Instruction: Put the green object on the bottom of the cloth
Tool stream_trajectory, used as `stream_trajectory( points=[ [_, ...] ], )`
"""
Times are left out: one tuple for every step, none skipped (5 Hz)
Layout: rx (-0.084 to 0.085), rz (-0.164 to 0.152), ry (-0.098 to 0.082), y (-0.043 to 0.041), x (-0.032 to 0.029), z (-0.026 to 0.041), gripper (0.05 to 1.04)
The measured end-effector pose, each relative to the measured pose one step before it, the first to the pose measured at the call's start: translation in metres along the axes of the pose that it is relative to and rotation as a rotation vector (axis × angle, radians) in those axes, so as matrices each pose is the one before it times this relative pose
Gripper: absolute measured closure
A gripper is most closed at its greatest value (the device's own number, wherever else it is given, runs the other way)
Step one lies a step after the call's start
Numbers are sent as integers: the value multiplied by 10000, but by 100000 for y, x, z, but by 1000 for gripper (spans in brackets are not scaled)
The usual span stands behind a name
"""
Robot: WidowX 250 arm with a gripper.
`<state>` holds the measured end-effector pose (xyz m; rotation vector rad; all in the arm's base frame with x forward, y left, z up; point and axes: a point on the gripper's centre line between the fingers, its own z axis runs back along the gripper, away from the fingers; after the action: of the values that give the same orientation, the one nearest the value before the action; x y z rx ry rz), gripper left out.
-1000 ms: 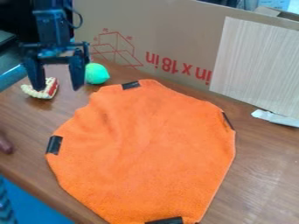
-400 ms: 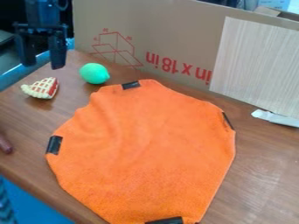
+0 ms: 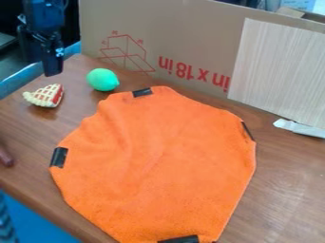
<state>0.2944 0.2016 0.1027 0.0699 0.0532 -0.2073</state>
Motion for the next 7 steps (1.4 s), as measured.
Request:
stream_trajectory(
  points=[
    [484, -2445, -1023, 254, 1134, 188, 83],
    [103, -2232, -355, 749, 907, 35, 83],
    [175, -1549, -248, 879, 751, -928, 83],
    [220, -1438, -83, 434, 969, -877, 83],
    [168, -1098, 89, 492, 1308, -1002, 83],
    [216, -1029, 437, 540, 1123, -1076, 83],
    [86, -145, 1, 1261, 553, -798, 83]
  ],
)
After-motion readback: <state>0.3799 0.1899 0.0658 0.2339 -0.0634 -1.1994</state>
